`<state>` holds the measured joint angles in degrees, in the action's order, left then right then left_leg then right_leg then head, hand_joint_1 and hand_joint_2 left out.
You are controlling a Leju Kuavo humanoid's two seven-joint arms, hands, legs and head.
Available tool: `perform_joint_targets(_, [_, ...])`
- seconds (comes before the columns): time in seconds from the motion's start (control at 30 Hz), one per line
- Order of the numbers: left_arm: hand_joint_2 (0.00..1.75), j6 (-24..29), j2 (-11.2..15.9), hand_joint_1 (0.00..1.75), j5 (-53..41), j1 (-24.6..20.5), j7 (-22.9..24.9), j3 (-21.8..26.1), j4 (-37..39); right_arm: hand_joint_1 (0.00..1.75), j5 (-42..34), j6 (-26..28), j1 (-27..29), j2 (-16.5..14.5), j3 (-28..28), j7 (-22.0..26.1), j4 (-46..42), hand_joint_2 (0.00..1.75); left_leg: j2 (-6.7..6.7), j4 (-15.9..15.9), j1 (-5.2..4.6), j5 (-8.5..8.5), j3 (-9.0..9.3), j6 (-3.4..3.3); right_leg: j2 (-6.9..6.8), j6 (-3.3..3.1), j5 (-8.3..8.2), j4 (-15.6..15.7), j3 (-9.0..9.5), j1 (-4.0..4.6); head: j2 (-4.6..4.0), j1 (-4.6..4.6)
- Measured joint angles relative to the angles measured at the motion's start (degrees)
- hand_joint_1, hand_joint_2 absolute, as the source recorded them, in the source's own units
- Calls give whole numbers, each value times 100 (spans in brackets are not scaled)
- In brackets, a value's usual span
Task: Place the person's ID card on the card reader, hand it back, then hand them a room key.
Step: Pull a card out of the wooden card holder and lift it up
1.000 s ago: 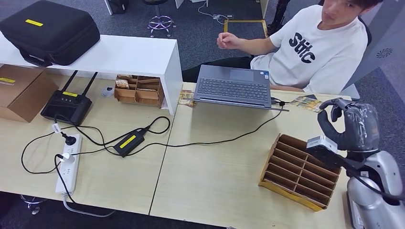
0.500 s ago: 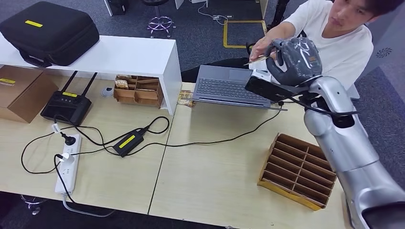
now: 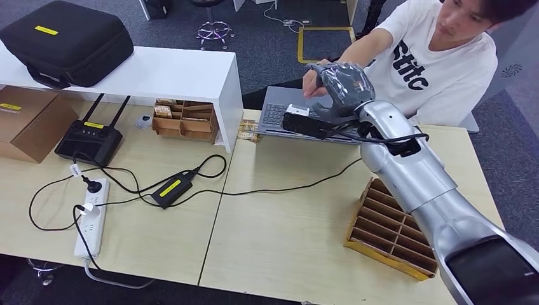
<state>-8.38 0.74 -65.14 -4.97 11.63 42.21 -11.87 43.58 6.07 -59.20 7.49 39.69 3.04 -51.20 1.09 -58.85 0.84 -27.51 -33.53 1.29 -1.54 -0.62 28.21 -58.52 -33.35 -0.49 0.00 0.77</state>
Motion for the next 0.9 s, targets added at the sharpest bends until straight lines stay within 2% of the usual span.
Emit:
perform_joint_targets(0.23, [175,9,0,0,1,37,-29,0,0,0,-184,243,0,329,-54,31,26,175,-1,-2,-1,0,1,0,0,0,0,1,-1,-1,0,0])
perform_joint_targets(0.57, [175,60,15,0,42,154,-72,2,0,0,-404,385,124,982,-555,179,-235,175,0,-2,-2,-1,1,-1,1,0,0,3,-1,-2,0,0])
perform_joint_targets(0.9, [175,63,16,0,42,154,-73,7,0,0,-438,386,149,1097,-690,192,-321,175,0,-2,-2,-1,1,-1,1,0,0,3,-1,-2,0,0])
